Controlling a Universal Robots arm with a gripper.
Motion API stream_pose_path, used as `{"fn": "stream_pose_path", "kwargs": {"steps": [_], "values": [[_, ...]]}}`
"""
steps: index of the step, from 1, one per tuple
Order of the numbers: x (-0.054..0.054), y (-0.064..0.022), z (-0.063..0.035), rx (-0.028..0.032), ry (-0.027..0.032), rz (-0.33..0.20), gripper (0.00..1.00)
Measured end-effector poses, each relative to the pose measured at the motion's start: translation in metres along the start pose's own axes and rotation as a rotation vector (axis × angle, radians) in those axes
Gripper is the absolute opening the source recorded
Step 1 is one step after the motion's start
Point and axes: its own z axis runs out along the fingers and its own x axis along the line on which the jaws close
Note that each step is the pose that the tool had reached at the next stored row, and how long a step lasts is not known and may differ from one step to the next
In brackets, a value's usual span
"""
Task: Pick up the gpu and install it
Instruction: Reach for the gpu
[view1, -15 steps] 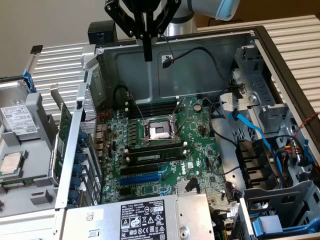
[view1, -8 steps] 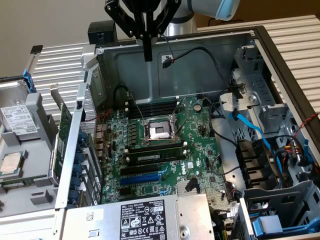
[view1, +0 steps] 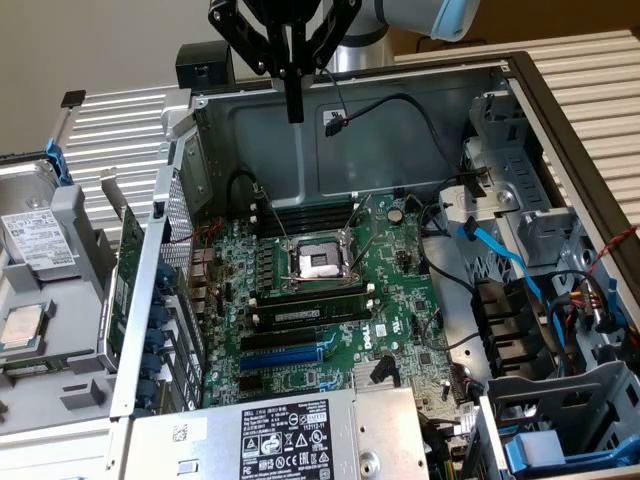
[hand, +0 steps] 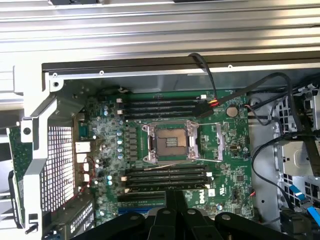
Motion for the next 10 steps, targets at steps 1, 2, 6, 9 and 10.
{"fn": "stream_pose_path", "kwargs": {"steps": [1,2,6,9,10], "values": [[0.004,-0.0003,-0.0001,0.0,-0.0003,0.0,0.11],[0.009,-0.0006,-0.0001,-0.0002,-0.0006,0.0,0.11],[0.027,-0.0019,-0.0005,-0.0003,-0.0009,0.0,0.11],[0.041,-0.0029,-0.0008,-0.0002,-0.0011,0.0,0.11],[0.045,-0.0032,-0.0009,-0.0002,-0.0012,0.0,0.11]]}}
